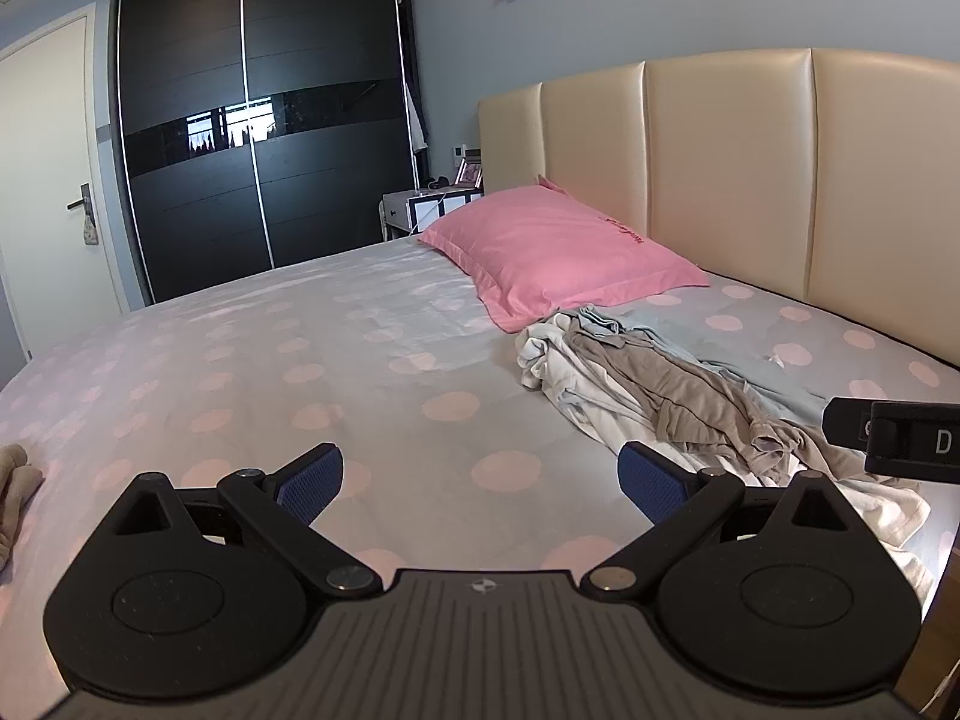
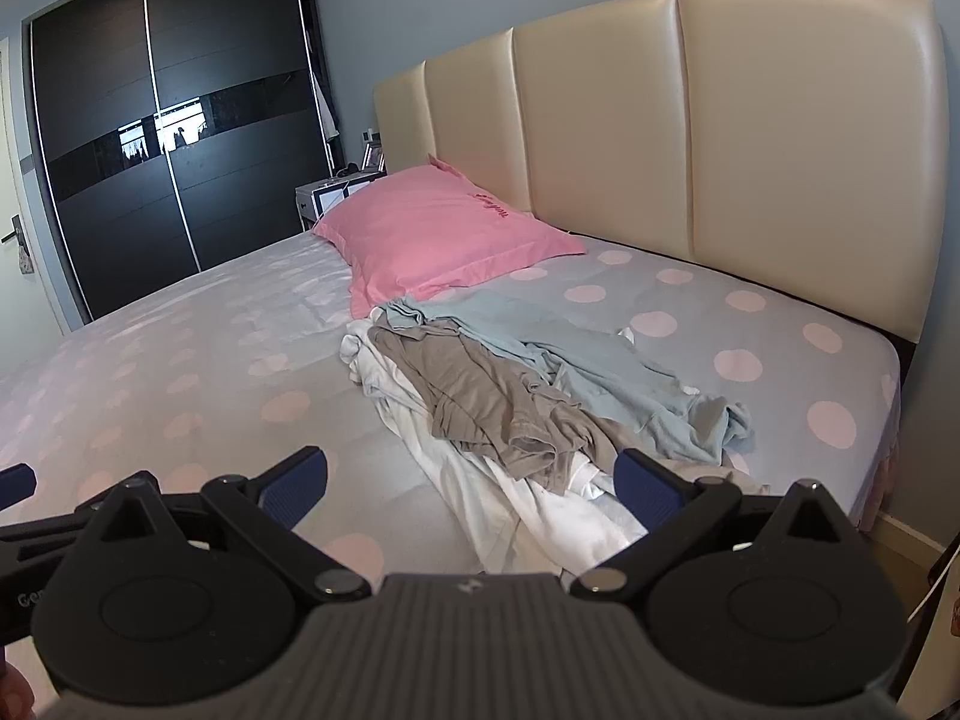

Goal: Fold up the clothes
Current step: 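Move both grippers toward the clothes pile by the pink pillow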

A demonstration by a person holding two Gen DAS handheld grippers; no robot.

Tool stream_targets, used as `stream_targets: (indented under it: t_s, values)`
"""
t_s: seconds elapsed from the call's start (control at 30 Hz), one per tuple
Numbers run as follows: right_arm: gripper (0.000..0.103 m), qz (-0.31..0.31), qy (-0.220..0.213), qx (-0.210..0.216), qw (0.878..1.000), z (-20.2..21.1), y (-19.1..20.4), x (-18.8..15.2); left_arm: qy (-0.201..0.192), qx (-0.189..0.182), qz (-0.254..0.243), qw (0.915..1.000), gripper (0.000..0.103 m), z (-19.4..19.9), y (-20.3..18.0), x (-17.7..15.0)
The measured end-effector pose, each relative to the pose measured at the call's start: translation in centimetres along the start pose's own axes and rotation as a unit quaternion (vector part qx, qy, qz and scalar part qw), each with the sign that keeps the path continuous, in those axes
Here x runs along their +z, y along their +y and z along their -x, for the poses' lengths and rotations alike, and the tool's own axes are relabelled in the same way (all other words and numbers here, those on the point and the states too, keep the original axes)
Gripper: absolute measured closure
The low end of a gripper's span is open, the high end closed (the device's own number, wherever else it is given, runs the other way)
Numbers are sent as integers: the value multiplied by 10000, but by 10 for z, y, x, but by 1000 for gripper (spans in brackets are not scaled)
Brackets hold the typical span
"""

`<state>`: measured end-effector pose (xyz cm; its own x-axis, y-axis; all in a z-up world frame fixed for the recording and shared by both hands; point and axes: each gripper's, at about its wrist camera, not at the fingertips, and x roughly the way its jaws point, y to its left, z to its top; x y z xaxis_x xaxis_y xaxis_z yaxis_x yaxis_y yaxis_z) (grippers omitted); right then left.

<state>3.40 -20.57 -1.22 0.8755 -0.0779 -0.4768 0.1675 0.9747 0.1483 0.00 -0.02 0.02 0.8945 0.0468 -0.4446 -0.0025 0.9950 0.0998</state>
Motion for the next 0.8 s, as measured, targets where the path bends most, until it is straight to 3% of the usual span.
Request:
stream_targets:
  t_s: [0.8]
  values:
    - [1,-51,31,35,10000,1,2,-3,11,-146,38,9999,3,0,0,-8]
